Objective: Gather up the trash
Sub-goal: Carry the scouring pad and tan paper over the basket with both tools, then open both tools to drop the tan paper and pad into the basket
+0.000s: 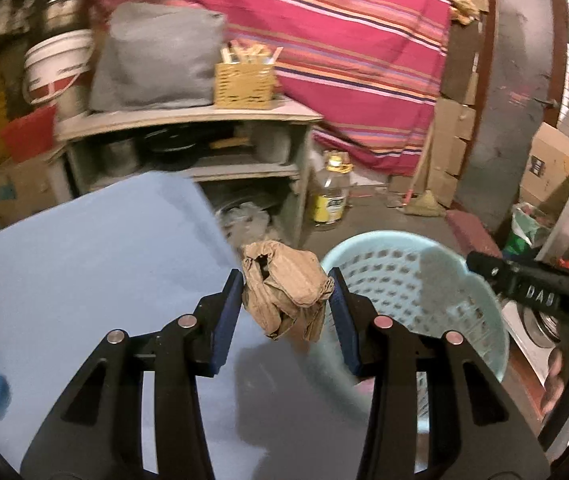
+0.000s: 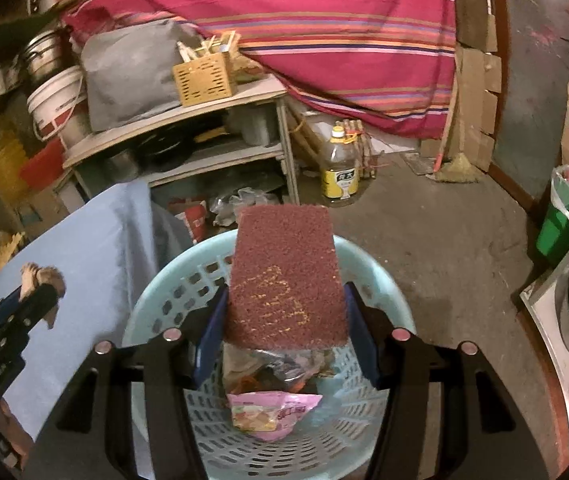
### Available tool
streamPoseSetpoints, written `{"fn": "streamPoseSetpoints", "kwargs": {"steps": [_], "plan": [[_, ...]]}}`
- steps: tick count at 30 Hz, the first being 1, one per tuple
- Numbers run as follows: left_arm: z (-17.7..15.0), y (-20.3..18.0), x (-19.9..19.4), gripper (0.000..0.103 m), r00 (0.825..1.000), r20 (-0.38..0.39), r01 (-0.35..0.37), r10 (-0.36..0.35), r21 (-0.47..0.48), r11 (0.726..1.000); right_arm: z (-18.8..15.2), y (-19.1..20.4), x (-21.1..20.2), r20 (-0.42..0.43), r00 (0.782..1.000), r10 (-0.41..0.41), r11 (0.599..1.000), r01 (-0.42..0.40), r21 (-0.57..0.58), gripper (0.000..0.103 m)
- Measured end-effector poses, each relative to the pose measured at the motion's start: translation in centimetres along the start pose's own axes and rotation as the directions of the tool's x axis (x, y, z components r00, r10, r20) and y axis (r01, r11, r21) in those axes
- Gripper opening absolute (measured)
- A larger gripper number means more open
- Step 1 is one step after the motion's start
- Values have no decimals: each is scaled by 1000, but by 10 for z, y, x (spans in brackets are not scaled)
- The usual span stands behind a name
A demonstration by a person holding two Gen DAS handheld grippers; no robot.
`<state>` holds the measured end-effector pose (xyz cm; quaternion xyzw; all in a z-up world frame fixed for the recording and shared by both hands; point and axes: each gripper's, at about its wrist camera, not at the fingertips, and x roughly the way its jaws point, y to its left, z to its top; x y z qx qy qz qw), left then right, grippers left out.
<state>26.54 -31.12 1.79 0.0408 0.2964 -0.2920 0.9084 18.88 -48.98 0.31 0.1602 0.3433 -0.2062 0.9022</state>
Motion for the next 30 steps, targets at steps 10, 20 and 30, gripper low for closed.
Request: {"fn": "streamPoseSetpoints", "kwargs": {"steps": [10,20,30], "plan": [[19,-58,35,43,997,-18,77,-77,40,996,1,-32,-1,-2,1000,-21,999,21,47,56],[32,-55,33,93,999,3,36,-36,23,999,1,-38,3,-14,1000,-5,998,6,57,56],[22,8,-2,98,998,26,-57,59,-66,996,-2,-5,-1,-5,999,-33,999,33,-5,86]]}}
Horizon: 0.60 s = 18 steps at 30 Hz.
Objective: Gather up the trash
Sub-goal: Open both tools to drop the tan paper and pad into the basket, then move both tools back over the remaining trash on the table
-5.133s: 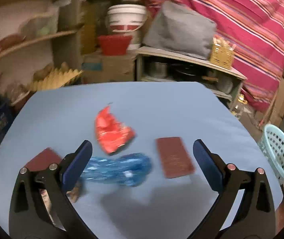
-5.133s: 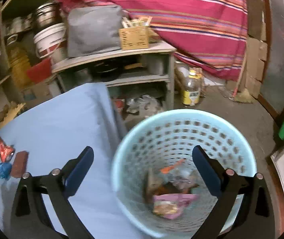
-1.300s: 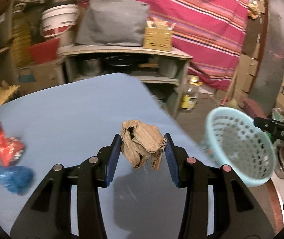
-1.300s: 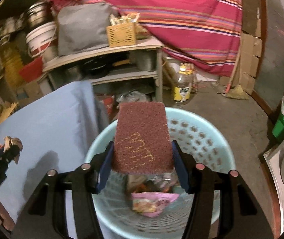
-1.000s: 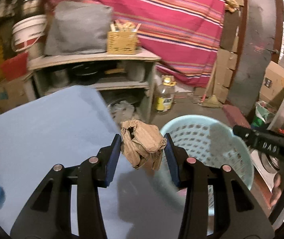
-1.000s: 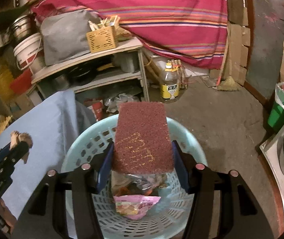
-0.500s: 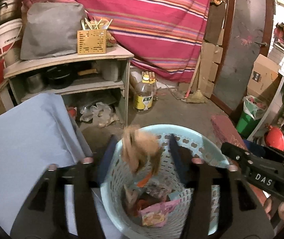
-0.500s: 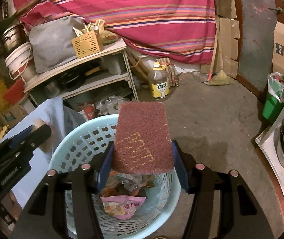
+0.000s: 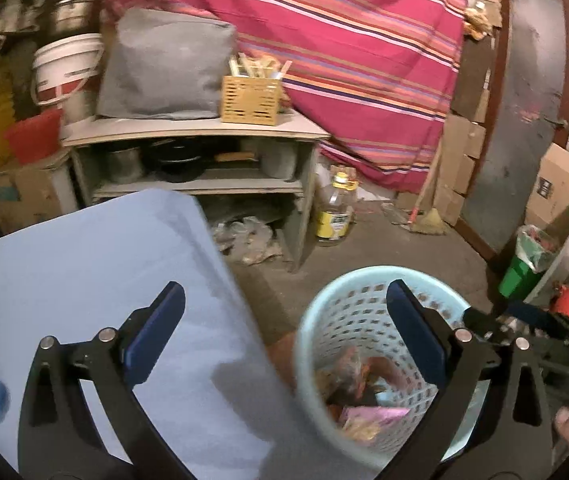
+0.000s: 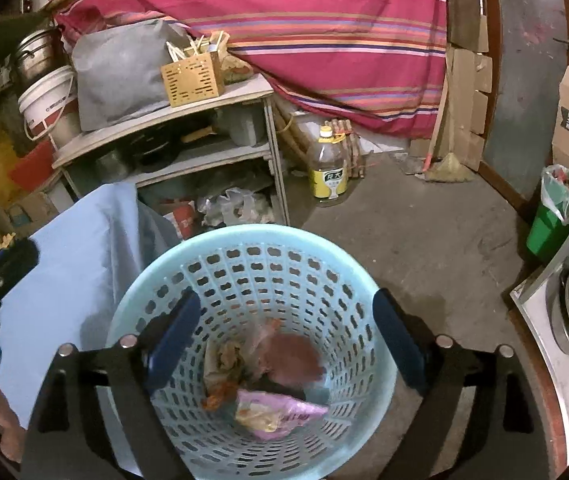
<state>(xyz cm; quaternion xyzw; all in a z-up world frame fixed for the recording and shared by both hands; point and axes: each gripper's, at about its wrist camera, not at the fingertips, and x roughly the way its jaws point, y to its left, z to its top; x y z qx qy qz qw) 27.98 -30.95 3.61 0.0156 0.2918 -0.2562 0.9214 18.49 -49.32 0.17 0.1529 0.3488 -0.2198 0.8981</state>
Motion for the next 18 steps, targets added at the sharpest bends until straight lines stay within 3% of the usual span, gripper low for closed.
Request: {"fn": "streamPoseSetpoints", "kwargs": {"steps": [7,10,18], "plan": [[-21,67,-41,98,994,5,-113,113,-56,992,-1,19,-5,9,1000,16,1000,-17,25,89],[-33,103,-64,98,988,4,-153,154,-98,983,-2,34,-9,29,998,47,998,-48,44,98],[-72,207,-116,98,948,-11,-313,317,-180,932,-18,87,-14,44,994,95,995,-95,-7,98]]}}
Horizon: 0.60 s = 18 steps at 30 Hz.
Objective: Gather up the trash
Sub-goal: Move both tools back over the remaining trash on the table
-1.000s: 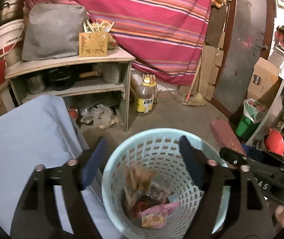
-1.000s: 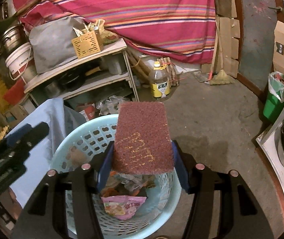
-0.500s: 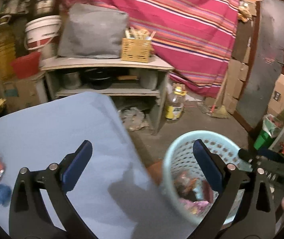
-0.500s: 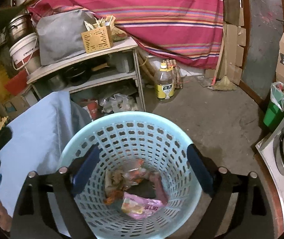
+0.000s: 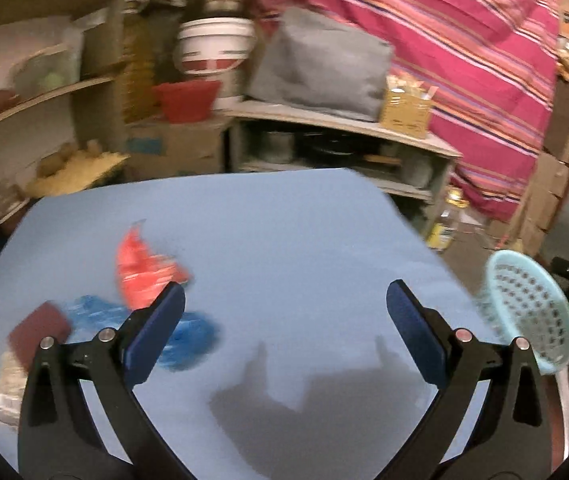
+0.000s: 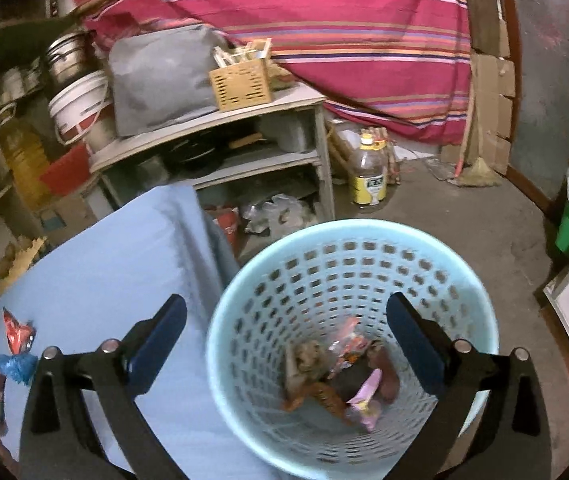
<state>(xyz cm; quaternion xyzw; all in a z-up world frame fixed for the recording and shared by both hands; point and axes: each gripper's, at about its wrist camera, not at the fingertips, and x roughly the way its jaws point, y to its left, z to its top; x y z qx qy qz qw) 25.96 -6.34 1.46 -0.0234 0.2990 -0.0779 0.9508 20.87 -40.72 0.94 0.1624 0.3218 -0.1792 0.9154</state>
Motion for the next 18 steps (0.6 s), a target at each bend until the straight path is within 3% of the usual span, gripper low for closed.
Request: {"fn": "streamPoseSetpoints", "kwargs": {"steps": [8,18], "plan": [[-8,87,-2,98,992,-44,-119,116,-70,990,-19,53,9,-45,998,34,998,-37,-59,98],[-24,160,-4,98,983,-100,-157,152,-40,987,-41,116,15,-84,993,78,987,-89,-133,98]]}}
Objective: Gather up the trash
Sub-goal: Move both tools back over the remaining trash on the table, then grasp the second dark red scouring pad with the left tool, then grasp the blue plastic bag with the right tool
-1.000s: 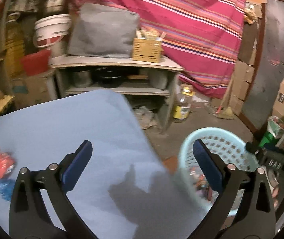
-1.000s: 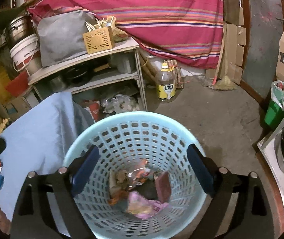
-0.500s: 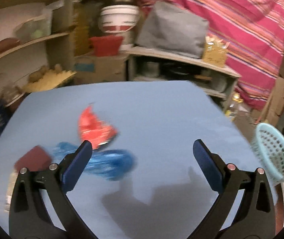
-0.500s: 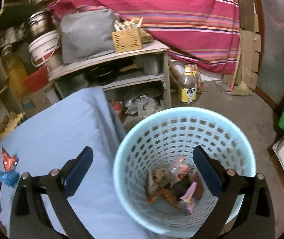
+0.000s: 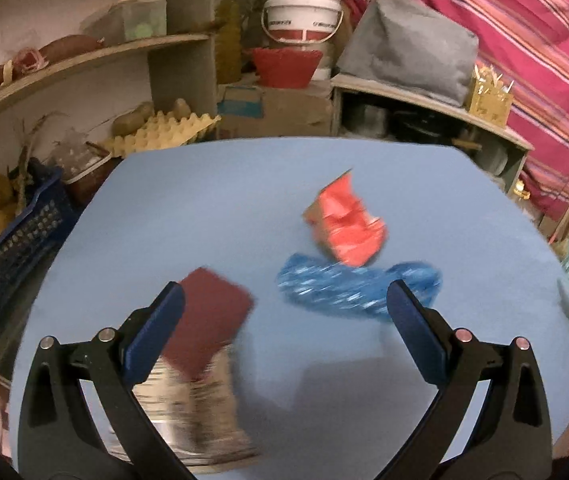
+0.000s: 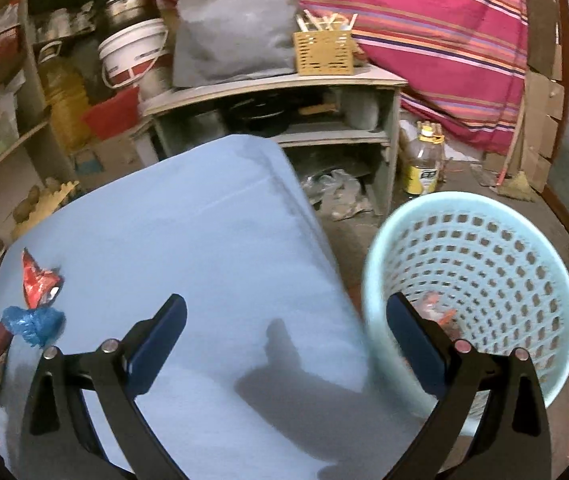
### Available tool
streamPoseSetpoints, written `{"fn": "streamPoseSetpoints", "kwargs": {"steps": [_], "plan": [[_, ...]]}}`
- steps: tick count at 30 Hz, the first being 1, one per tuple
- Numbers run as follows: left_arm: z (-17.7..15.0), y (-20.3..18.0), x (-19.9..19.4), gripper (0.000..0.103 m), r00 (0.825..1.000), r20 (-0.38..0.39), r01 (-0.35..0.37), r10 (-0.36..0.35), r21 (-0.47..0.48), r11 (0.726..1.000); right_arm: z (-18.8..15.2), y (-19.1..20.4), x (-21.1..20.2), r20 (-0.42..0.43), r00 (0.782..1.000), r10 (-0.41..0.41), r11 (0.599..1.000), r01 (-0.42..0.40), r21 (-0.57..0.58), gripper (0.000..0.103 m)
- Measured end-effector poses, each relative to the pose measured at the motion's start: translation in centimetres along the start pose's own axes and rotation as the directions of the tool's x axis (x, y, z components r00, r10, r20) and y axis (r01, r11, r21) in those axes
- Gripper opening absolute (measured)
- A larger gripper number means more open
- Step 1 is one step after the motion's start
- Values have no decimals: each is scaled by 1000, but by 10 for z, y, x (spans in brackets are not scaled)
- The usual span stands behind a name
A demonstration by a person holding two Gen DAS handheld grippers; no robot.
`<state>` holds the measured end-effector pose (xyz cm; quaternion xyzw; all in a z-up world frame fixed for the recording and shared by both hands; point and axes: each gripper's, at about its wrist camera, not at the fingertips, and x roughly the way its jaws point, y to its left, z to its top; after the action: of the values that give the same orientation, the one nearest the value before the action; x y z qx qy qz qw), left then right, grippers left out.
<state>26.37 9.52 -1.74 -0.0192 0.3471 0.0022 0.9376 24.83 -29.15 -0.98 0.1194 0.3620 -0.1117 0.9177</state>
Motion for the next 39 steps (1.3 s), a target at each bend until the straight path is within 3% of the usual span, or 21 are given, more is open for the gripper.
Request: {"fn": "streamPoseSetpoints", "kwargs": {"steps": [11,20,26,33,39], "plan": [[-14,80,4,98,998,-55,28,-34,-99,995,-12,52,17,-43,998,43,998,-45,-36,98],[-20,75,37,98,984,-159,85,-85,-10,996,-18,92,31,-78,992,95,994,-98,-38,98],[-20,74,47,97,978,-182,99,-97,0,995,-26,129,31,-64,994,86,987,-94,-131,98],[-20,69,53,72,978,-199,69,-64,21,997,-35,161,29,-72,993,95,972,-108,-210,98],[-15,71,45,72,983,-167,76,-75,0,997,-45,188,22,-65,992,107,950,-121,-289,98]]}}
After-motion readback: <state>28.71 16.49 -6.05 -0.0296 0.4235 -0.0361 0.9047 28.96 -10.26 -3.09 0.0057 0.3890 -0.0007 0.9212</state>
